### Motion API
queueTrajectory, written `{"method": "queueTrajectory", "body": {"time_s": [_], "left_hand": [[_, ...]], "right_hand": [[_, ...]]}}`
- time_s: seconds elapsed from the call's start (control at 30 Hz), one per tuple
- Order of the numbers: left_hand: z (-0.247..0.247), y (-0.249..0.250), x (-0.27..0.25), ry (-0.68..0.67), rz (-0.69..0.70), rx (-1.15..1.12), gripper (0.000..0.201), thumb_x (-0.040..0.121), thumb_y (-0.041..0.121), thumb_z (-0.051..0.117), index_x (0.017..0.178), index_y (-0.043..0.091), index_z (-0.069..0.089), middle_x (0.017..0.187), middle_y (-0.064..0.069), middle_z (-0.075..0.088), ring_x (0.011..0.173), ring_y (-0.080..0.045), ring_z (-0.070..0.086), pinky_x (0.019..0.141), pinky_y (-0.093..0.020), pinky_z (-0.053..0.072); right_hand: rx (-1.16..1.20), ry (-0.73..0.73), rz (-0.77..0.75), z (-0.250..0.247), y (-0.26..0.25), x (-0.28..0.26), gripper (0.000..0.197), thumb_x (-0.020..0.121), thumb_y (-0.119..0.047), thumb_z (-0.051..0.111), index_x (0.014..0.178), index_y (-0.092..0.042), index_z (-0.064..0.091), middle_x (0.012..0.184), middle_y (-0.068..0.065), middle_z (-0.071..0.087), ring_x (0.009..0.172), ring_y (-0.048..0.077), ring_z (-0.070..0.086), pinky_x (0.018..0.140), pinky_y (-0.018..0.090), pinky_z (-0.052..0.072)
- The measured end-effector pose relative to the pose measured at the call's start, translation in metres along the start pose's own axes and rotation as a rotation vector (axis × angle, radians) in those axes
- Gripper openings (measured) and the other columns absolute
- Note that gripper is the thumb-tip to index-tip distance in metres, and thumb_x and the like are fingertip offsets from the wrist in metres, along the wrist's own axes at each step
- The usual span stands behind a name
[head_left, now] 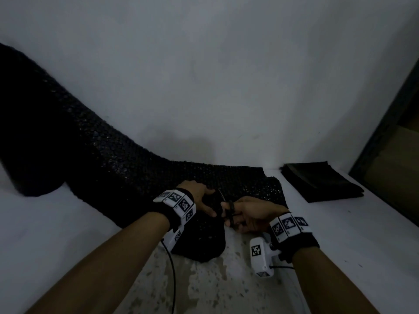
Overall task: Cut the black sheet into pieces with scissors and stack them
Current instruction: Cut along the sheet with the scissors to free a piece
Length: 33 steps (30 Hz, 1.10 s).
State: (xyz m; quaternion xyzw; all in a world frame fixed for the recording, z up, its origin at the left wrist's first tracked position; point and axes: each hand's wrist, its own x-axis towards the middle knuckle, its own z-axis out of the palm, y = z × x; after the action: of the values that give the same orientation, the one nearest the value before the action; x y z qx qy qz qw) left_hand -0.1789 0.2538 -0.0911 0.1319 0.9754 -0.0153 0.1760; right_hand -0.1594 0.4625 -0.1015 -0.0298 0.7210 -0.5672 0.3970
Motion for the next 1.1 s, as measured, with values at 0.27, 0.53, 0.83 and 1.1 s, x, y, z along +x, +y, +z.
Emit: {"method": "queueTrajectory", "body": {"time_s": [0.27,0.53,0.83,1.1], "left_hand": [[0.004,0.000,0.002,0.019,0.005,0.025,0.099,0.077,0.079,0.058,0.157,0.030,0.025,0.154,-0.007,0.041,0.135,-0.032,0.045,0.111,-0.044,0.039],[0.005,0.000,0.003,0.014,-0.003,0.016,0.104,0.073,0.082,0.060,0.157,0.031,0.024,0.154,-0.007,0.041,0.134,-0.032,0.047,0.110,-0.045,0.041],[0.005,0.002,0.001,0.007,0.005,0.031,0.099,0.078,0.077,0.059,0.157,0.031,0.023,0.156,-0.007,0.038,0.134,-0.033,0.045,0.110,-0.047,0.040],[0.005,0.002,0.002,0.020,0.030,0.043,0.095,0.076,0.078,0.061,0.154,0.032,0.032,0.150,-0.007,0.047,0.123,-0.031,0.055,0.101,-0.044,0.048]], "right_hand": [[-0.011,0.021,-0.012,0.001,-0.006,0.006,0.034,0.095,-0.037,0.064,0.096,-0.004,0.065,0.076,0.011,0.066,0.058,0.013,0.057,0.056,0.023,0.042],[0.016,0.044,-0.057,-0.001,0.001,0.011,0.032,0.089,-0.035,0.070,0.093,-0.003,0.068,0.072,0.010,0.064,0.064,0.016,0.052,0.059,0.025,0.041],[-0.035,0.050,-0.005,-0.003,-0.010,0.019,0.045,0.088,-0.046,0.071,0.098,-0.002,0.067,0.081,0.016,0.067,0.067,0.020,0.053,0.060,0.027,0.046],[-0.075,0.082,-0.022,-0.002,-0.017,0.028,0.044,0.088,-0.046,0.070,0.093,-0.002,0.068,0.076,0.013,0.068,0.059,0.019,0.058,0.056,0.027,0.047]]}}
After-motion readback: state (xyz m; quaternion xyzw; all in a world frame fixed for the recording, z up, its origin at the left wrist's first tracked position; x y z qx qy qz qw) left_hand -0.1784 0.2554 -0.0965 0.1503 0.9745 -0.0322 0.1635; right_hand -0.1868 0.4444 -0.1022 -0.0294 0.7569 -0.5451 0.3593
